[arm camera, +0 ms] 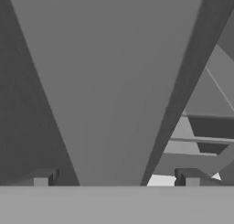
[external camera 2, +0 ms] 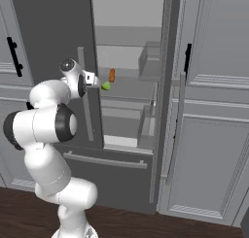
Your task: Grab a lemon wedge from the fridge and one ice cube from the ice bowl, and put them in the glass of lemonade.
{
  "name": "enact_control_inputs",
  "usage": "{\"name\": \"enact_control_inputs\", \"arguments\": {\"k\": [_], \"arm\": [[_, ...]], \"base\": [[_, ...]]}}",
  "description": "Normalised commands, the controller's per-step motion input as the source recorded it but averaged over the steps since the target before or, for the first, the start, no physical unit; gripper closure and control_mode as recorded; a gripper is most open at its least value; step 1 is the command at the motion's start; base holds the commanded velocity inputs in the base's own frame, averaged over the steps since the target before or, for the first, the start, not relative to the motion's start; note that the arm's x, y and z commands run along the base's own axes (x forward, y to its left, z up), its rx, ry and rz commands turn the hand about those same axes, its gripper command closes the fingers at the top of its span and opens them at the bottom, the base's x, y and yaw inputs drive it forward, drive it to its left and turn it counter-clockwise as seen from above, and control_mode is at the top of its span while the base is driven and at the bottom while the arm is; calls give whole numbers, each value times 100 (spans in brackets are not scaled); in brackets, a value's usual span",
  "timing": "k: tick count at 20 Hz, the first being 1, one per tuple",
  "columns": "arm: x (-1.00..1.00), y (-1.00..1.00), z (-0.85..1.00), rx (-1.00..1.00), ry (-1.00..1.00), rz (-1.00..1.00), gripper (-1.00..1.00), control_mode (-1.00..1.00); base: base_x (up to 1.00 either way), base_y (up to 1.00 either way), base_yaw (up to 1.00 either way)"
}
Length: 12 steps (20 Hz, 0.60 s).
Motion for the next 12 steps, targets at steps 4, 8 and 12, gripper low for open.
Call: {"name": "enact_control_inputs", "arguments": {"k": [4, 8, 12], "arm": [[36, 1, -46, 0, -12, -2, -100, -100], [34, 5, -23, 0, -7, -1, -100, -100], [37, 19, -5, 0, 0, 0, 100, -100]], "base": [[0, 0, 0], [0, 0, 0], [0, 0, 0]]}}
